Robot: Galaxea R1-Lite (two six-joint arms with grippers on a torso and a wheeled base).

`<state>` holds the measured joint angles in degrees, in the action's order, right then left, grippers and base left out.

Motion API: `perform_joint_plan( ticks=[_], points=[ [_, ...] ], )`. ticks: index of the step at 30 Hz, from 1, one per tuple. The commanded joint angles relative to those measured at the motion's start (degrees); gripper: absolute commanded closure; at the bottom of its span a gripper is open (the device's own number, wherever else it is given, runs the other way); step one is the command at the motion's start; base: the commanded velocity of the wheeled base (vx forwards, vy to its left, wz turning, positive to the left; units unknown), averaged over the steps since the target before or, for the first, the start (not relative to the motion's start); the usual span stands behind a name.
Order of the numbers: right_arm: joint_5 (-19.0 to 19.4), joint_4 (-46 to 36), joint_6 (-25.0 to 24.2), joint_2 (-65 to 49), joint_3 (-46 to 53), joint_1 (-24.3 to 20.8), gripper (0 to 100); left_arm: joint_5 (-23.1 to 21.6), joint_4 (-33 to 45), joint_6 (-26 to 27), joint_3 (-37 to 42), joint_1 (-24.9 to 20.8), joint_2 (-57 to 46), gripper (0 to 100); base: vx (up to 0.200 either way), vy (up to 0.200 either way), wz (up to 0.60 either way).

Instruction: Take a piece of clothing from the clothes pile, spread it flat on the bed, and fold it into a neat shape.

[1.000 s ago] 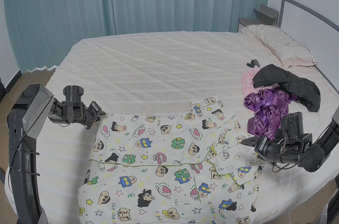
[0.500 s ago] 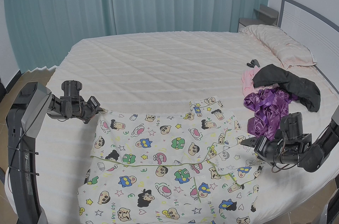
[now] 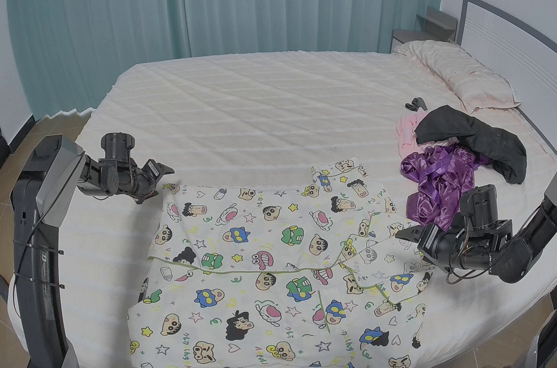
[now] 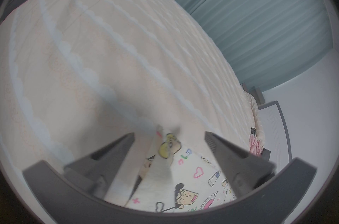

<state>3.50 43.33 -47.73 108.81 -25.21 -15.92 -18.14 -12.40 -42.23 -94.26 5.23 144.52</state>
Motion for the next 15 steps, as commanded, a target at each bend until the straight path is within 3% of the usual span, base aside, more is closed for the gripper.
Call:
perform_joint_plan(
  ticks=[1,4,6,8,15],
  points=[
    [0.0,0.0,0.0,0.2,0.1,0.0,0,-0.1,0.5,-0.3,0.8,0.8,-0.4,0,0.000,0.000,0.00],
    [0.0,0.0,0.0,0.4,0.1,0.0,0,-0.3,2.9,-1.1,2.2,2.1,-2.1,0,0.000,0.000,0.00],
    [0.0,0.0,-0.1,0.3,0.1,0.0,0,-1.0,4.0,-5.3,5.6,3.6,-4.9,0,0.000,0.000,0.00],
    [-0.1,0.0,-0.1,0.3,0.1,0.1,0,-1.3,3.9,-5.9,6.3,3.7,-5.4,0,0.000,0.000,0.00],
    [0.0,0.1,-0.1,0.0,0.3,0.0,0,-8.2,2.5,-6.6,24.6,8.3,-16.9,0,0.000,0.000,0.00]
  ],
)
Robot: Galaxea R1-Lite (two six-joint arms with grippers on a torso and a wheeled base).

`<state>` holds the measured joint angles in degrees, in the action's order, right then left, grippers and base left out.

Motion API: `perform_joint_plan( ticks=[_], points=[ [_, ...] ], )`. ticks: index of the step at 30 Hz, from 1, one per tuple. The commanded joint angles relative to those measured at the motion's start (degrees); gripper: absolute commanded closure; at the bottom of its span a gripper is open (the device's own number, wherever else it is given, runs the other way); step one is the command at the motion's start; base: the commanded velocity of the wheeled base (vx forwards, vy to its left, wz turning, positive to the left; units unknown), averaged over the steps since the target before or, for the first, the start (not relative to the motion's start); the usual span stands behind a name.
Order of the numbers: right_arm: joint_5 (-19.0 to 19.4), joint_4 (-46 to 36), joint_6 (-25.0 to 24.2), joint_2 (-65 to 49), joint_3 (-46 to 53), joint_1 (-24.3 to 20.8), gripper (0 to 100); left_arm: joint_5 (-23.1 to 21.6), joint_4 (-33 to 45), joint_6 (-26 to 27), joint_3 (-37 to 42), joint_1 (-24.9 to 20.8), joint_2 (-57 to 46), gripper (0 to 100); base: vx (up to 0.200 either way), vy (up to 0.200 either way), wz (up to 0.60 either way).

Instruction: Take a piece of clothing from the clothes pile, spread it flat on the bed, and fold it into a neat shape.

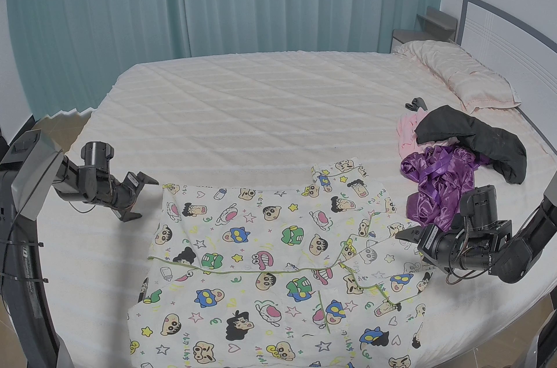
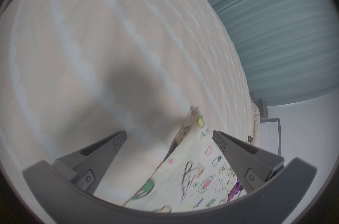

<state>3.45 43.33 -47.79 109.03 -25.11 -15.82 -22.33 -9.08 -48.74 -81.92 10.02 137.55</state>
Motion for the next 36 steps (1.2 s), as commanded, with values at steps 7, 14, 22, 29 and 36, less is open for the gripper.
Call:
perform_joint_plan(
  ticks=[7,14,22,29,36],
  points=[
    [0.1,0.1,0.0,-0.3,0.2,-0.3,0,-7.1,-8.5,12.5,33.8,6.3,-18.5,0,0.000,0.000,0.00],
    [0.0,0.1,0.0,-0.5,0.3,-0.4,0,-11.8,-15.5,20.5,49.4,6.4,-26.3,0,0.000,0.000,0.00],
    [0.0,0.1,0.0,-0.6,0.3,-0.5,0,-11.5,-16.4,33.9,59.3,6.3,-29.1,0,0.000,0.000,0.00],
    [0.0,0.1,0.1,-0.6,0.3,-1.0,0,-11.5,-16.4,37.3,62.4,6.2,-28.9,0,0.000,0.000,0.00],
    [0.0,0.1,0.1,-0.6,0.3,-1.1,0,-11.5,-16.4,39.9,64.4,5.4,-28.3,0,0.000,0.000,0.00]
  ],
)
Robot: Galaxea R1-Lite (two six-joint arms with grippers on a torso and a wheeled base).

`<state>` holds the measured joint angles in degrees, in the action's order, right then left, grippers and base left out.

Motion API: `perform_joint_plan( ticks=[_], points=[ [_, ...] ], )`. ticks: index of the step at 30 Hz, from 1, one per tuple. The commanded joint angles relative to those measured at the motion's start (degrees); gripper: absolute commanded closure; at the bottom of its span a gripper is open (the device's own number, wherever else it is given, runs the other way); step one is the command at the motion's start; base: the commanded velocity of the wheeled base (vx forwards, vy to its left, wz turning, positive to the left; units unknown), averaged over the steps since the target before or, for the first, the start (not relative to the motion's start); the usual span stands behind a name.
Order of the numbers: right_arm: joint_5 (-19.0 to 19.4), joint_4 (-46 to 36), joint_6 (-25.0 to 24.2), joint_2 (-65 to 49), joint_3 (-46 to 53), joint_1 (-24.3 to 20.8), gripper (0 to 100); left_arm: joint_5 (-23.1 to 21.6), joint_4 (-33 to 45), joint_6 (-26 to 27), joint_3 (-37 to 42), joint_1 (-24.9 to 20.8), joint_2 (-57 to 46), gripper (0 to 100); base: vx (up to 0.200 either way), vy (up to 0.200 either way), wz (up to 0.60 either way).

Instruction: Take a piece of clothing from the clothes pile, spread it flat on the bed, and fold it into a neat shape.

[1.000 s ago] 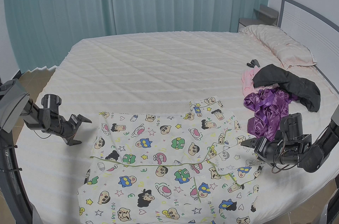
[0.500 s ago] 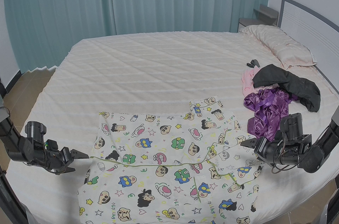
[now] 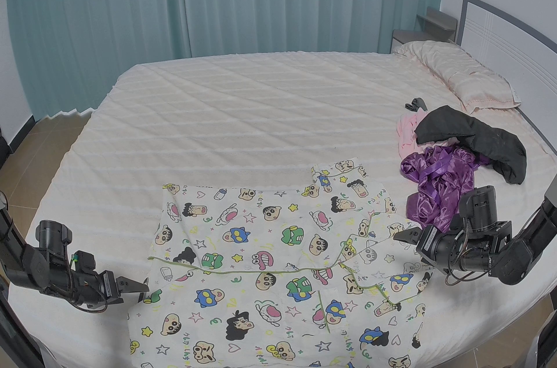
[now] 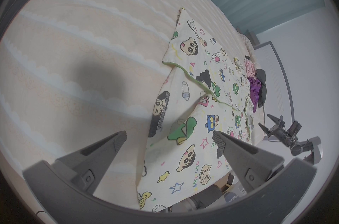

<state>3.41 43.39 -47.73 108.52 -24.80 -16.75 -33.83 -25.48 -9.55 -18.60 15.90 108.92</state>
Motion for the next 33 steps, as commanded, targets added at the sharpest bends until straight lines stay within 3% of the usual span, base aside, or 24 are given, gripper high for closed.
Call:
perform_joint_plan(
  ticks=[1,22,23,33],
  points=[
    [0.0,0.0,0.0,-0.1,0.0,-0.1,0,0.0,0.0,1.1,1.2,-0.5,0.3,0,0.000,0.000,0.00],
    [0.0,0.0,0.0,-0.5,0.0,-0.6,0,1.6,-0.1,1.6,3.1,-3.3,1.0,0,0.000,0.000,0.00],
    [0.0,0.0,0.0,-0.5,0.0,-0.7,0,1.7,-0.1,1.6,3.1,-3.3,0.9,100,0.000,0.000,0.00],
    [0.0,0.0,0.0,-0.7,0.0,-0.7,0,5.0,-0.1,1.5,3.1,-3.3,0.4,100,0.000,0.000,0.00]
  ],
)
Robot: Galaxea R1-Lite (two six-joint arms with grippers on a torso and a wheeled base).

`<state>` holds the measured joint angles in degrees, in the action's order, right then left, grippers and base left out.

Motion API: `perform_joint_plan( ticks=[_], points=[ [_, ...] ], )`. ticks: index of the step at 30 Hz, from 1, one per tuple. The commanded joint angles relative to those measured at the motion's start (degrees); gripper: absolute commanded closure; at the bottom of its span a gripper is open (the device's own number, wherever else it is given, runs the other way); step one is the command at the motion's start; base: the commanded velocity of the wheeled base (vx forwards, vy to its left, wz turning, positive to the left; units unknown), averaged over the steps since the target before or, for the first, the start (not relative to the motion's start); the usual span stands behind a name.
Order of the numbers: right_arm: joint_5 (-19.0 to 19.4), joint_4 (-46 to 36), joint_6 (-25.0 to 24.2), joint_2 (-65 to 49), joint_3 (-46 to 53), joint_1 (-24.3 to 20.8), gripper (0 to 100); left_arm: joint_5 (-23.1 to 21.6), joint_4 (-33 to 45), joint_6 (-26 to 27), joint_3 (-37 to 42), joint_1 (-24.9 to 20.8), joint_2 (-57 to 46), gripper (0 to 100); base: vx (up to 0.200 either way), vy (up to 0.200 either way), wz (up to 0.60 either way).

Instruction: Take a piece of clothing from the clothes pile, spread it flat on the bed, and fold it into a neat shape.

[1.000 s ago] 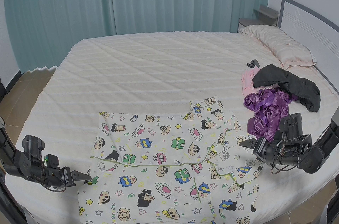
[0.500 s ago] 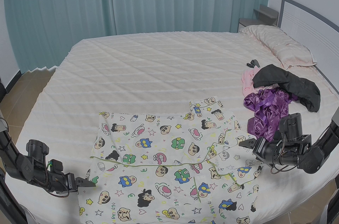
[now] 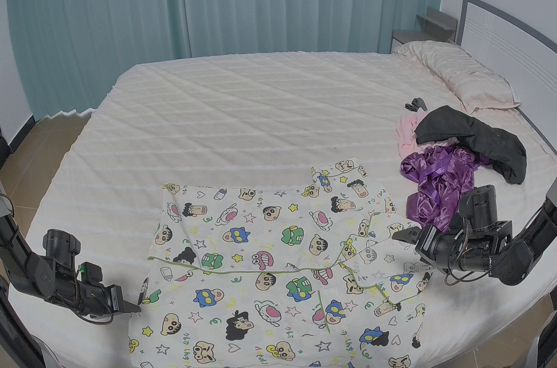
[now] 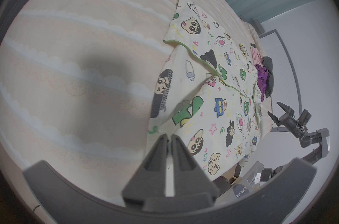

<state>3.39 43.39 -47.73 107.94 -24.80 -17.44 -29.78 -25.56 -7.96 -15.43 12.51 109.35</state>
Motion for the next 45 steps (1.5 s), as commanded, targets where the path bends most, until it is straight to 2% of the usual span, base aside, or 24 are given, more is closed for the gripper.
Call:
perform_joint_plan(
  ticks=[1,6,12,14,16,17,20,22,24,26,27,29,38,45],
  points=[
    [0.0,0.0,0.0,-0.1,0.0,0.0,0,1.3,0.0,0.0,0.0,0.1,-0.5,100,0.000,0.000,0.00],
    [0.0,0.0,-0.1,-0.8,0.0,0.0,0,3.2,0.1,-0.1,0.1,-1.6,-4.1,100,0.000,0.000,0.00],
    [0.0,0.0,-0.1,-1.0,0.1,0.0,0,9.1,0.0,-1.1,2.3,-10.4,-7.8,100,0.000,0.000,0.00],
    [0.0,0.0,-0.1,-1.0,0.1,-0.1,0,10.8,0.0,-3.0,2.4,-13.7,-9.3,100,0.000,0.000,0.00],
    [0.0,0.0,-0.1,-1.0,0.1,0.0,0,11.5,0.0,-4.1,2.3,-15.0,-9.9,100,0.000,0.000,0.00],
    [0.0,0.0,-0.1,-1.0,0.1,0.0,0,14.4,-0.1,-5.9,2.3,-18.4,-10.9,100,0.000,0.000,0.00],
    [0.0,0.0,0.0,-1.0,0.0,-0.1,0,19.1,-1.1,-7.9,2.4,-23.8,-11.4,100,0.000,0.000,0.00],
    [0.0,0.0,0.0,-1.0,0.0,-0.1,0,20.6,-1.7,-9.4,2.4,-26.1,-11.4,100,0.000,0.000,0.00],
    [0.0,0.0,0.0,-1.1,0.1,-0.1,0,23.4,-3.1,-12.3,2.4,-31.1,-10.8,100,0.000,0.000,0.00],
    [0.0,0.0,0.0,-1.1,0.1,-0.1,0,23.7,-3.3,-12.7,2.4,-32.0,-10.8,100,0.000,0.000,0.00],
    [0.0,0.0,0.0,-1.0,0.1,-0.1,0,26.4,-4.4,-14.9,2.4,-36.2,-9.2,100,0.000,0.000,0.00],
    [0.0,0.0,0.0,-1.0,0.1,-0.1,0,27.8,-5.6,-16.3,2.4,-39.0,-7.3,100,0.000,0.000,0.00],
    [0.0,0.0,0.0,-1.0,0.1,-0.1,0,32.9,-11.4,-20.8,2.4,-46.1,0.7,100,0.000,0.000,0.00],
    [0.0,0.0,0.0,-1.0,0.1,-0.1,0,33.2,-12.8,-22.8,2.4,-49.6,3.2,100,0.000,0.000,0.00]
  ],
)
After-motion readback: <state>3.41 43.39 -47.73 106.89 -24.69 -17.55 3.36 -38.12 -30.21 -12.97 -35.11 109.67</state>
